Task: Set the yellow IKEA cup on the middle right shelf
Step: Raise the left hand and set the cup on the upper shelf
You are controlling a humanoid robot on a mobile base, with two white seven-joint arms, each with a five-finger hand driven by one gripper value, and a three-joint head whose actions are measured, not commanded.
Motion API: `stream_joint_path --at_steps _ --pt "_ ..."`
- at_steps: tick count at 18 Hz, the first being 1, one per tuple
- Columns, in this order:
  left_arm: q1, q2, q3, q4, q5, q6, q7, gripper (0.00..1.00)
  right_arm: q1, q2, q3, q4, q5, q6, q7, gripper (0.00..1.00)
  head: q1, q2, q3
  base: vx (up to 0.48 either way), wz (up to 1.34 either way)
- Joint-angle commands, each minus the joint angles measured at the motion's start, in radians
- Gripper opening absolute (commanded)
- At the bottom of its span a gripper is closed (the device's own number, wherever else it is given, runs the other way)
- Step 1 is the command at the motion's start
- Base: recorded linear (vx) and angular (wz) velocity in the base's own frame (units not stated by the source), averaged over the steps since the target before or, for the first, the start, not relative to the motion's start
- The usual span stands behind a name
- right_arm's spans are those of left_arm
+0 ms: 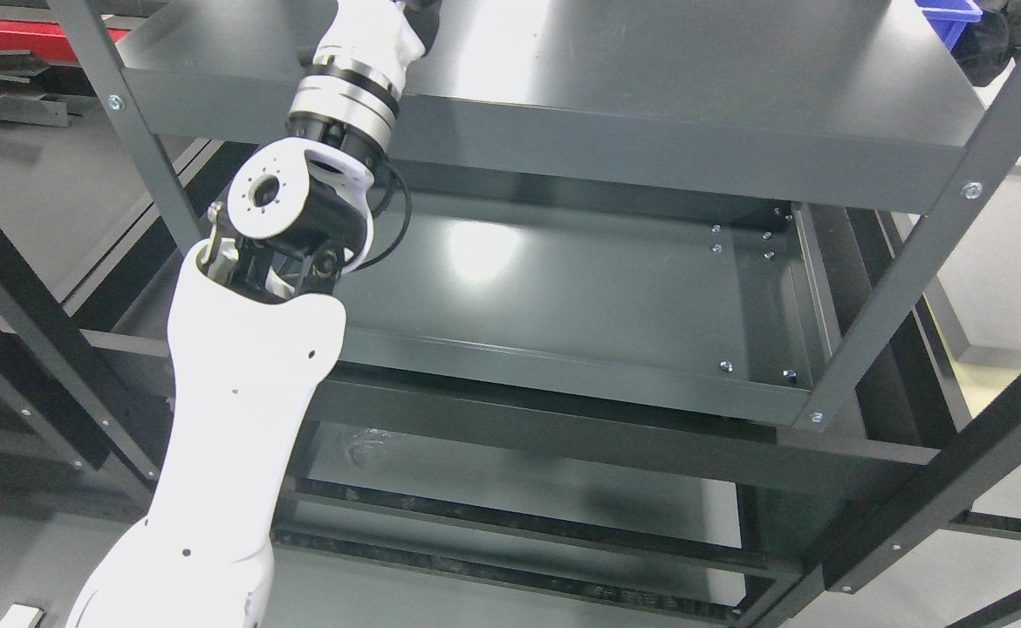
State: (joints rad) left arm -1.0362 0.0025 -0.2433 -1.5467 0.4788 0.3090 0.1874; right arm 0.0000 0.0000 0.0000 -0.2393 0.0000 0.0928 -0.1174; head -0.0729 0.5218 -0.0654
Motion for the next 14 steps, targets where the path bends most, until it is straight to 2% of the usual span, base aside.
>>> stream_joint_path --at_steps 1,3,7,14 --pt "-0.062 0.015 0.101 0.261 -0.009 0.09 0.004 0.15 0.014 -0.017 0.017 0.0 -0.025 0.001 0.001 0.99 0.0 0.0 0.0 0.0 0.0" --pt "-0.062 0.015 0.079 0.266 0.004 0.136 -0.003 0.29 0.014 -0.017 0.017 0.0 -0.025 0.001 0.001 0.99 0.0 0.0 0.0 0.0 0.0" --pt "-0.062 0.015 0.047 0.258 0.07 0.145 -0.06 0.58 0.014 -0.017 0.017 0.0 -0.025 0.001 0.001 0.99 0.0 0.0 0.0 0.0 0.0" --pt "-0.065 0.015 0.036 0.246 0.109 0.143 -0.18 0.91 0.014 -0.017 0.017 0.0 -0.025 0.001 0.001 0.99 0.0 0.0 0.0 0.0 0.0"
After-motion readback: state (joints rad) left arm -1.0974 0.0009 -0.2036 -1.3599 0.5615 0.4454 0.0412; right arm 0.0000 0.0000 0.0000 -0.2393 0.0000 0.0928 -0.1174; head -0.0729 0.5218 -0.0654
